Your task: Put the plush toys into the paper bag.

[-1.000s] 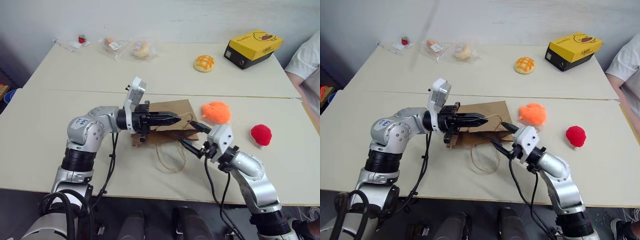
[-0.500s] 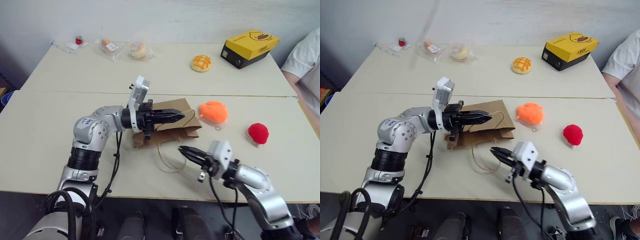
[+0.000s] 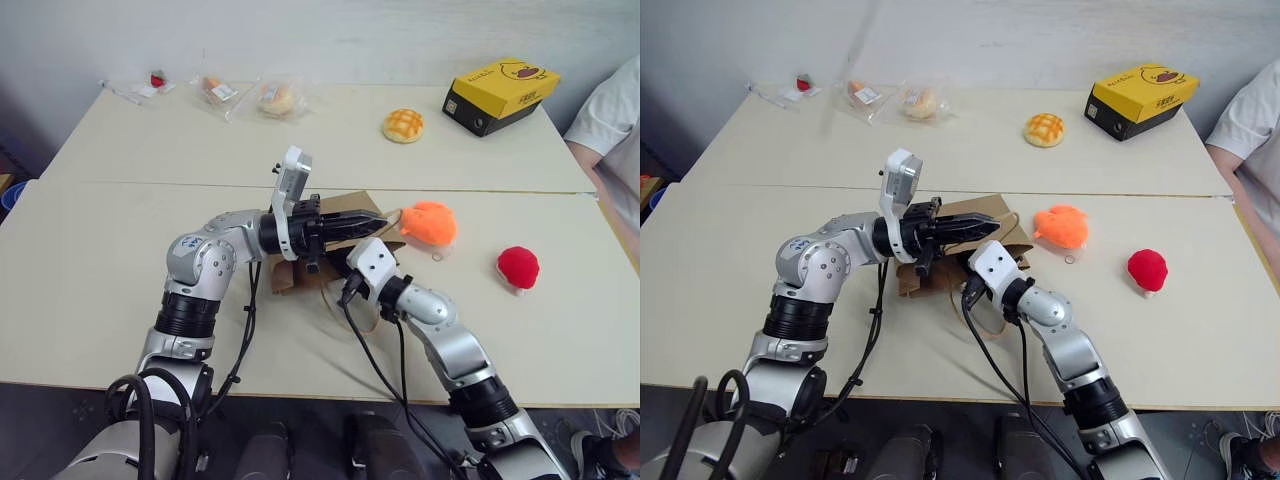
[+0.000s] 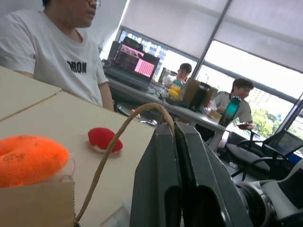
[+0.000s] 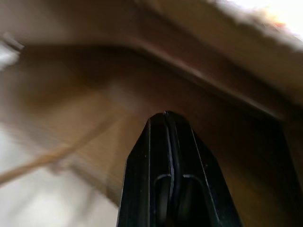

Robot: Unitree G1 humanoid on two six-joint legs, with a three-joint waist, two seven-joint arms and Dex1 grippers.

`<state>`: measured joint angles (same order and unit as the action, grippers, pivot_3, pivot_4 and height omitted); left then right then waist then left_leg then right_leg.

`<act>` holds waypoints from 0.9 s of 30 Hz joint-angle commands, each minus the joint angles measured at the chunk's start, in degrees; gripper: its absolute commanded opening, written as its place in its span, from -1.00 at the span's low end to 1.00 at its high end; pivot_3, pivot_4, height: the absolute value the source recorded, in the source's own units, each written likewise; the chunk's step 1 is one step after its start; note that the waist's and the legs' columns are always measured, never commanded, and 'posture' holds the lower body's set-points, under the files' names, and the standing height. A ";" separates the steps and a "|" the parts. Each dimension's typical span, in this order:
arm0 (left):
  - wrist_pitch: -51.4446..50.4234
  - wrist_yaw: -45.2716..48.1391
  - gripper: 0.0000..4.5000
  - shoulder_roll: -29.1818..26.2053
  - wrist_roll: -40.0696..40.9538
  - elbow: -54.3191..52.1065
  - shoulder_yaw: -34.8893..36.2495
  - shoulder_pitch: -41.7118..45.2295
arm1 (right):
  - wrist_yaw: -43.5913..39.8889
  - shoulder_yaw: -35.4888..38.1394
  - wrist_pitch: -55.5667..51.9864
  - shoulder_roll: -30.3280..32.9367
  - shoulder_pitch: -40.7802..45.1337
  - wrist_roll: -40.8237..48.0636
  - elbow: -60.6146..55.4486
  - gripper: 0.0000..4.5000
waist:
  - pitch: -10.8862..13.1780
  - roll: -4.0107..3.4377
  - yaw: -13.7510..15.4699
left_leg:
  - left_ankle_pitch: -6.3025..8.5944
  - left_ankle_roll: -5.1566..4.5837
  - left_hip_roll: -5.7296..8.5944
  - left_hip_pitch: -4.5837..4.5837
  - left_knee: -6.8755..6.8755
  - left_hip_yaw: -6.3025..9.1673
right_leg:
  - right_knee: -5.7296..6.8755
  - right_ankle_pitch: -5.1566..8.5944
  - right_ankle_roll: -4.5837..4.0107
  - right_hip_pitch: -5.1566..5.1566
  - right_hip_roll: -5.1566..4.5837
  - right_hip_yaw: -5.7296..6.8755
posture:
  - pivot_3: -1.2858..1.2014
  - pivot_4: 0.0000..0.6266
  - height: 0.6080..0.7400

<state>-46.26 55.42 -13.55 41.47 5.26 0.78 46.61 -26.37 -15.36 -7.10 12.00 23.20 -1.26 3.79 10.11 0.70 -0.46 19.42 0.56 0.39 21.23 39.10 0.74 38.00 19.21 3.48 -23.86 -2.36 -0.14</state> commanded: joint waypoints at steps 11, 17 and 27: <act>-9.48 -10.06 -1.00 2.27 12.56 3.94 12.70 7.54 | 2.19 0.13 3.31 -4.45 3.35 -1.79 9.86 -0.99 | 0.00 0.00 -1.16 | -0.02 0.03 -0.01 -0.01 0.00 0.02 | 0.16 0.00 0.00 0.01 0.00 0.03 | 0.03 -0.52 1.00; -11.22 -10.58 -1.00 -0.02 14.49 7.10 15.28 11.44 | 0.29 -0.51 -1.41 -2.92 2.21 -2.52 9.27 -0.99 | -0.01 0.01 -1.19 | -0.04 0.07 -0.01 -0.06 0.00 0.03 | 0.29 0.00 0.00 0.02 0.00 0.03 | 0.03 -0.52 1.00; -5.73 -13.56 -1.00 -1.46 13.16 13.31 20.07 16.28 | -2.05 -0.14 -3.27 -0.12 0.09 -2.05 5.26 -0.99 | -0.02 0.03 -0.98 | -0.03 0.07 0.02 -0.05 0.01 0.07 | 0.20 -0.01 0.01 0.07 -0.03 0.07 | 0.03 -0.52 1.00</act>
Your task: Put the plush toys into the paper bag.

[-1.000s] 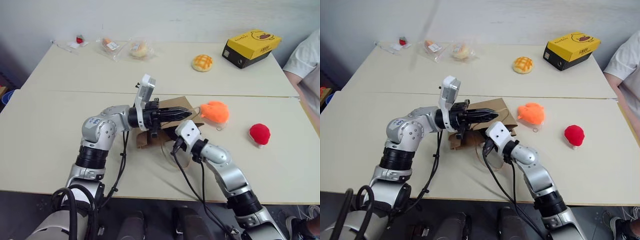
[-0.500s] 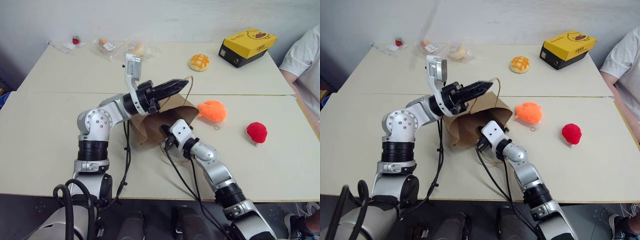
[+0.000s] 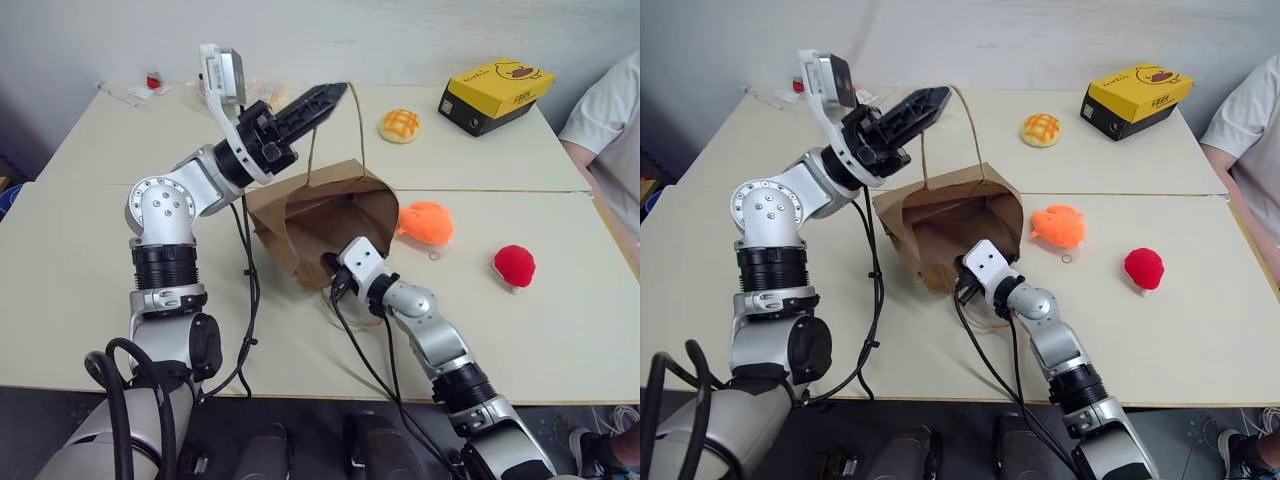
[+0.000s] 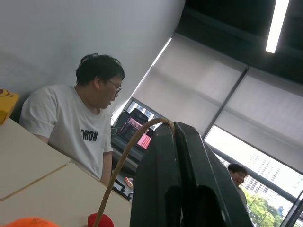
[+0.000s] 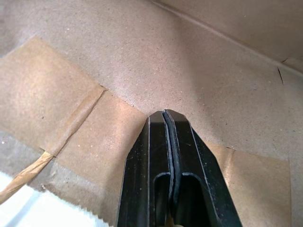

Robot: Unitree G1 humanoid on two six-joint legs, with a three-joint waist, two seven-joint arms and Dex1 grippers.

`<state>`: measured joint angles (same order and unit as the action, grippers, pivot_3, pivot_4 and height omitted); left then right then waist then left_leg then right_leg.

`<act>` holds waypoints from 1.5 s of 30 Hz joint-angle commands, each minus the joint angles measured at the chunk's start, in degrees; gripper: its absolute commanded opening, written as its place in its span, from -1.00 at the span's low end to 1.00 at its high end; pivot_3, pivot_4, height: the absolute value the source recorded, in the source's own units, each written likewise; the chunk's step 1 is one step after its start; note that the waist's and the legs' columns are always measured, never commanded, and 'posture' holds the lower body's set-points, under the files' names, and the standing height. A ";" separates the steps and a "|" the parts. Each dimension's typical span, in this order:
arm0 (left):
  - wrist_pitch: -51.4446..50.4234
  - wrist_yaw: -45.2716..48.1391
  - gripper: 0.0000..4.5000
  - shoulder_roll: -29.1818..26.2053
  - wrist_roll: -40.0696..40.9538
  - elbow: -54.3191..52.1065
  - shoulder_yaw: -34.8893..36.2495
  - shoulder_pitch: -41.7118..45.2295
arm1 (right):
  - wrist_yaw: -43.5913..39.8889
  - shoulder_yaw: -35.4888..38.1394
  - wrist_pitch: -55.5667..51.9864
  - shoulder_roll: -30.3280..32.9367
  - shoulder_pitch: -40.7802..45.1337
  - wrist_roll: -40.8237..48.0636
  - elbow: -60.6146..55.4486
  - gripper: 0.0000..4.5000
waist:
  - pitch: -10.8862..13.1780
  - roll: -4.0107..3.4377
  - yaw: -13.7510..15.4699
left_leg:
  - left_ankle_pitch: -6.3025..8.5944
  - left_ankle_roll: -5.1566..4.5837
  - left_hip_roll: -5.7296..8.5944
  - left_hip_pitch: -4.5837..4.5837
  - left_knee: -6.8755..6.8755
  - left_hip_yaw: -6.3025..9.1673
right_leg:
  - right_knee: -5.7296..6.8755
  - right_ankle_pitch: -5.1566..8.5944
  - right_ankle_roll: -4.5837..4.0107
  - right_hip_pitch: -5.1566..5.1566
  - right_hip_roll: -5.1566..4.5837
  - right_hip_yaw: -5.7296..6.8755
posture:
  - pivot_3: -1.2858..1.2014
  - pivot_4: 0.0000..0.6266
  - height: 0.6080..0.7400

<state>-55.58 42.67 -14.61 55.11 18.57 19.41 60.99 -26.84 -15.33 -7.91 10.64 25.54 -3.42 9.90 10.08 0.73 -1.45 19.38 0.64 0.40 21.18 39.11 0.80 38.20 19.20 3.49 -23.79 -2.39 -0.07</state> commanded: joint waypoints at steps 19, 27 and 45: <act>4.64 -4.34 -1.00 3.16 0.58 -10.23 -1.18 -7.51 | -8.25 6.99 -1.29 2.57 -5.69 12.82 -18.79 -0.27 | 0.01 0.00 -0.10 | 0.00 0.01 -0.01 0.05 -0.03 0.01 | -0.05 0.00 0.00 -0.04 0.00 -0.01 | 0.03 -0.52 1.00; 4.83 -3.37 -1.00 0.95 0.28 -9.82 -1.58 -8.15 | -13.88 22.85 1.53 12.17 -25.97 25.34 -36.64 0.97 | 0.01 0.00 1.21 | 0.02 0.01 0.00 0.06 -0.08 0.02 | -0.26 -0.02 0.04 0.02 0.01 0.01 | 0.03 -0.52 1.00; 6.55 0.99 -1.00 0.72 -1.93 -6.98 -5.55 -6.45 | -10.33 20.84 8.58 8.79 -34.99 23.87 -40.63 0.99 | 0.01 0.00 1.22 | -0.01 0.04 -0.02 -0.26 -0.10 -0.09 | -0.24 -0.04 0.07 0.17 0.07 -0.16 | 0.03 -0.52 1.00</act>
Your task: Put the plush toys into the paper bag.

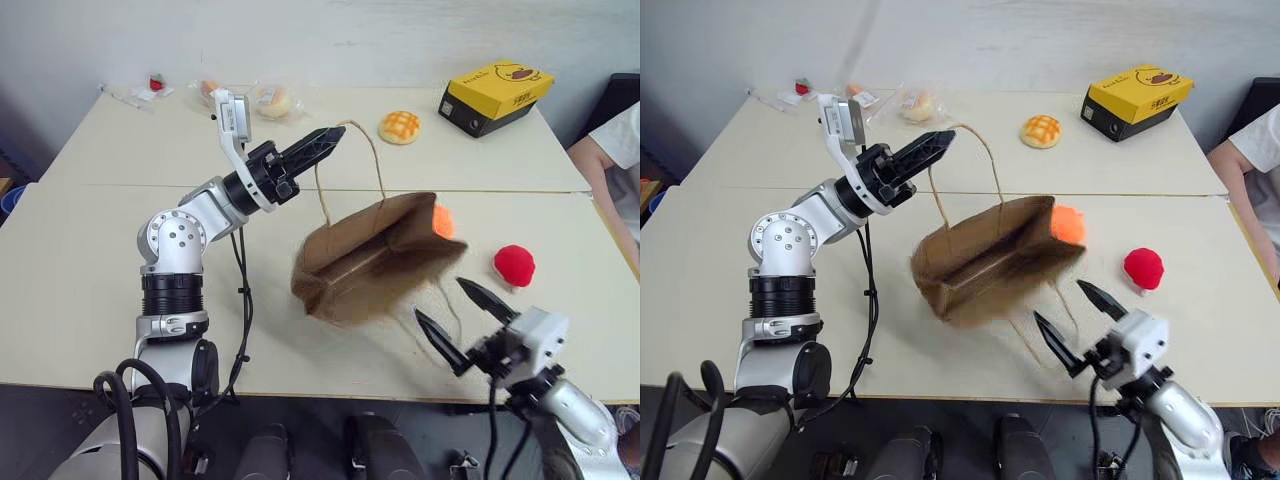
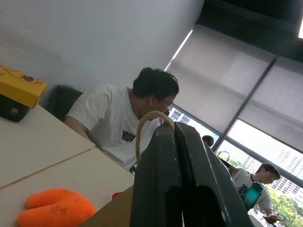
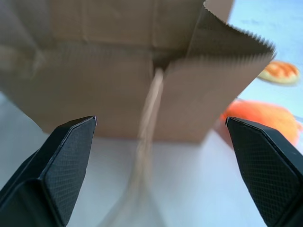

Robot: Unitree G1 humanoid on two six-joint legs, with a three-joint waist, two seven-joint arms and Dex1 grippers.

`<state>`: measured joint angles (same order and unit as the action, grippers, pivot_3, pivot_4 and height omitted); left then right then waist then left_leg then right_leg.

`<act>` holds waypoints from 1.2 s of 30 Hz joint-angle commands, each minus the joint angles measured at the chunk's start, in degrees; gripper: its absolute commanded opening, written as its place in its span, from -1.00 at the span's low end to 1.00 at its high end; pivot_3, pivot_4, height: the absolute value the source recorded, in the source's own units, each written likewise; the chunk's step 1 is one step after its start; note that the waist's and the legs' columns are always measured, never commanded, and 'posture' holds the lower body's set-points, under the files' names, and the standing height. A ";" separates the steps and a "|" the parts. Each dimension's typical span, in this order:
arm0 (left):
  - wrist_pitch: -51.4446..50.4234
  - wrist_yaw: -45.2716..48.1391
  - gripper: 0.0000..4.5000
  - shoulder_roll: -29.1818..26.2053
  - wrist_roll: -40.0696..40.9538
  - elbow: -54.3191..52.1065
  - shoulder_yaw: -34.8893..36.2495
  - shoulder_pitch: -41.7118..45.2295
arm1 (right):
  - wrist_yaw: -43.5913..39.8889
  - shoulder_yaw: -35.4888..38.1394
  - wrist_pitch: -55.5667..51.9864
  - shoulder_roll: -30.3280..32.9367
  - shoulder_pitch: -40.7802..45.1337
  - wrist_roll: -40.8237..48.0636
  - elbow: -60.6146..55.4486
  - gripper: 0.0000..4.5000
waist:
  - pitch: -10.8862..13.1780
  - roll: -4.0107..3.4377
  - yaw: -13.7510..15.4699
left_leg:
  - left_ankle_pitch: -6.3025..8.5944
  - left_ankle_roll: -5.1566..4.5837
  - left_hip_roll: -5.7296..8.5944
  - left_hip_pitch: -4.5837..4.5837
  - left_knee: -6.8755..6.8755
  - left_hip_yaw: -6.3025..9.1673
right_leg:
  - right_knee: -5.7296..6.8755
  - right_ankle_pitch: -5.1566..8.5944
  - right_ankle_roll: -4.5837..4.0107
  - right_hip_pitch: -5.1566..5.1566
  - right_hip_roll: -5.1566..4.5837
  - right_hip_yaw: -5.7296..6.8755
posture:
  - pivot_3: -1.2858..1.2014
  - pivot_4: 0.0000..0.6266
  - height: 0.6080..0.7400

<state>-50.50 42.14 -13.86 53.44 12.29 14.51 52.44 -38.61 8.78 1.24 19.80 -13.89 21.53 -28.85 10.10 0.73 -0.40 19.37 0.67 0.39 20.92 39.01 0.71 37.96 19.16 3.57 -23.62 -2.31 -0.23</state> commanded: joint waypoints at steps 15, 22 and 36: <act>8.99 5.19 -1.00 -1.82 -7.19 -2.39 -4.92 1.54 | 4.96 -9.13 -1.18 -2.30 21.56 -4.07 5.23 0.99 | 0.00 0.00 0.31 | 0.01 -0.03 0.02 0.25 0.03 0.11 | -0.11 0.00 0.00 -0.10 -0.03 0.12 | 0.03 -0.52 1.00; 11.97 8.30 -1.00 -9.10 -8.91 3.12 -2.54 6.63 | 3.56 -7.25 -2.84 -1.61 22.59 3.15 0.27 0.99 | 0.02 0.01 0.12 | 0.01 -0.02 -0.01 0.24 0.02 0.11 | -0.06 0.00 0.00 -0.14 0.00 0.12 | 0.03 -0.52 1.00; 21.49 25.71 -1.00 -15.33 -21.47 10.00 -13.25 11.85 | 6.08 -11.22 -5.48 -6.75 28.12 4.46 4.64 0.99 | 0.01 0.00 0.24 | 0.03 -0.07 0.02 0.34 0.02 0.14 | -0.02 0.00 0.00 -0.14 -0.05 0.15 | 0.03 -0.52 1.00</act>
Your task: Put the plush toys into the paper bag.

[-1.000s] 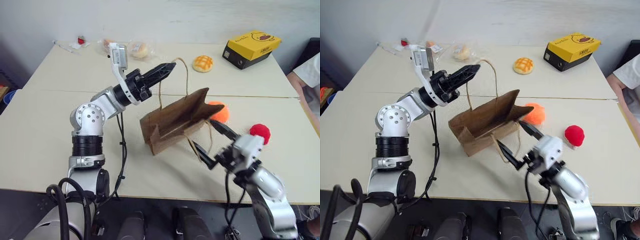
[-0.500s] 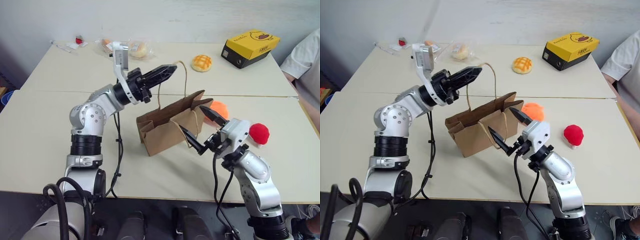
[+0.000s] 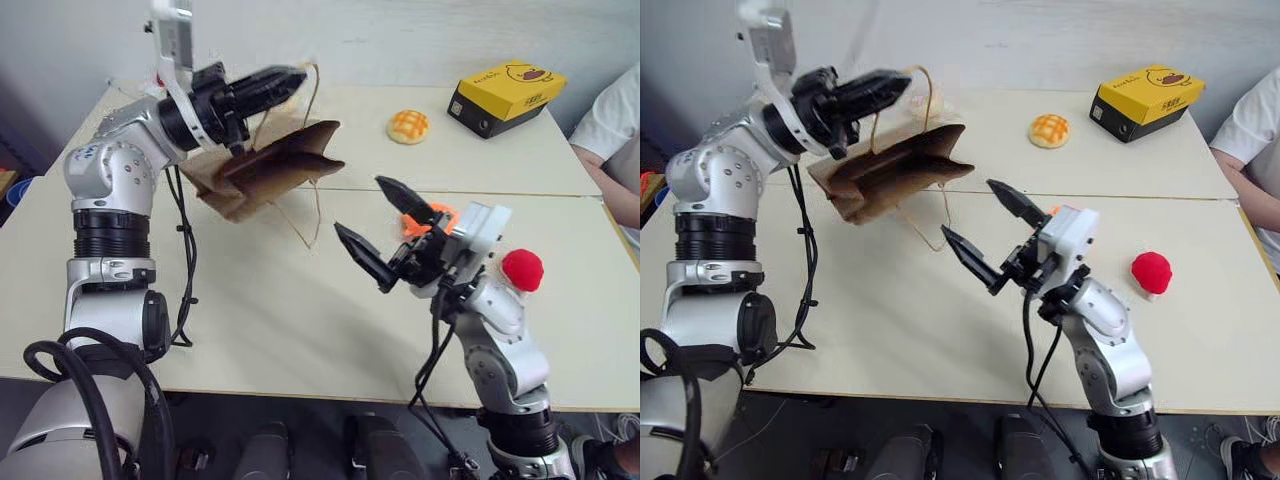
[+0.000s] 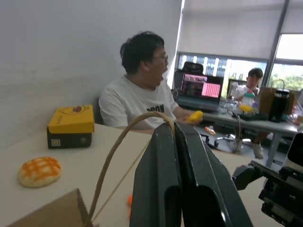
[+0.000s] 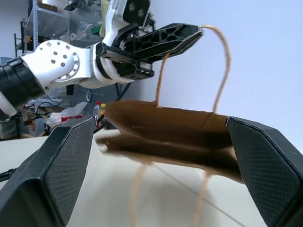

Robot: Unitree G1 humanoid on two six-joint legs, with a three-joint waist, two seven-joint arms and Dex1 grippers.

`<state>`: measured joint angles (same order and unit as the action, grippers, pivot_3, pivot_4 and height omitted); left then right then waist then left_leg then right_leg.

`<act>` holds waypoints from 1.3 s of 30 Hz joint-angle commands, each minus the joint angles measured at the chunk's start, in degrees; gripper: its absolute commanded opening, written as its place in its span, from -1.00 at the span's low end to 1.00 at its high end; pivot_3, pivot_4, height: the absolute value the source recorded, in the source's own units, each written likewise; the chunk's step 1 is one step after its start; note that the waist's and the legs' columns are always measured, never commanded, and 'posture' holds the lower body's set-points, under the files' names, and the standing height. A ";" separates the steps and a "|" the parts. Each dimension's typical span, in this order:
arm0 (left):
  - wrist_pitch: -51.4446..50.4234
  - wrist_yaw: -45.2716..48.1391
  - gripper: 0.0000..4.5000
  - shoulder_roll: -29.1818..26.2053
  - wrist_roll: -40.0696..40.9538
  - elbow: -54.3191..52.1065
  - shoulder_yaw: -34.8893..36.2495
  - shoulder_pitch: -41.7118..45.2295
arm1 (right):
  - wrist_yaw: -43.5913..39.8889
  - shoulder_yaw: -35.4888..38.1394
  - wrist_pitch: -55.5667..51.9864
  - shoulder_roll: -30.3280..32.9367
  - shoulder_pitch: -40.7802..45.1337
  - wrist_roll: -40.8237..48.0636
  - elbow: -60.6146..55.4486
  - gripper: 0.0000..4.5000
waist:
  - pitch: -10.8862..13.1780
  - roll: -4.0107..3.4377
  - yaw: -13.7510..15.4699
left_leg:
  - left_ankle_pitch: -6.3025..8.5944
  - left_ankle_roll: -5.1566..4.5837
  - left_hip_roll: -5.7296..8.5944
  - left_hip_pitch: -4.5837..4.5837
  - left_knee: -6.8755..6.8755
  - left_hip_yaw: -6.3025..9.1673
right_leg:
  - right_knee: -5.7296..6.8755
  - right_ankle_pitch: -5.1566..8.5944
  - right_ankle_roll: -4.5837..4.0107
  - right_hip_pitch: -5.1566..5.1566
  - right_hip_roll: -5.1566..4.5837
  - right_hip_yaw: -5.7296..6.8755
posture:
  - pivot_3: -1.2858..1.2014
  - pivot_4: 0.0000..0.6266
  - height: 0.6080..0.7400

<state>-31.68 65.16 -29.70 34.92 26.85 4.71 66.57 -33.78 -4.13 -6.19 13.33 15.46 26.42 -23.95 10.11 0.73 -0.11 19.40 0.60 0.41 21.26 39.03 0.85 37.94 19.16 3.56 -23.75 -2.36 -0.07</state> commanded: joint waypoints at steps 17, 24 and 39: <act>-6.21 -6.74 -1.00 10.19 1.82 -15.51 -1.05 -15.26 | -2.31 21.88 9.97 13.01 -39.83 -5.22 -5.43 0.99 | -0.01 -0.02 0.13 | 0.05 -0.14 0.00 -0.11 0.02 -0.03 | -0.13 -0.01 0.03 0.13 0.05 -0.15 | 0.03 -0.52 1.00; -12.23 -6.85 -1.00 9.20 4.60 -14.92 0.69 -14.45 | 0.79 21.52 6.85 15.54 -35.04 -10.26 -4.73 0.99 | -0.01 -0.02 -0.27 | 0.04 -0.11 -0.01 -0.22 0.02 -0.11 | -0.05 -0.01 0.03 0.14 0.06 -0.24 | 0.03 -0.52 1.00; -13.01 -8.26 -1.00 10.72 4.10 -9.88 1.70 -11.94 | -0.25 -1.81 -13.45 23.83 14.68 -30.07 27.10 0.99 | 0.00 -0.03 0.10 | -0.02 -0.07 0.01 0.05 0.06 -0.04 | 0.01 -0.01 0.02 -0.03 0.02 -0.13 | 0.03 -0.52 1.00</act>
<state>-45.32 57.02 -18.92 38.56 17.80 5.75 53.18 -34.22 -5.20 -18.83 36.17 28.29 -1.32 0.16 10.11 0.70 0.00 19.39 0.52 0.44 21.33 39.09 0.80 37.94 19.15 3.59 -23.78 -2.36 -0.20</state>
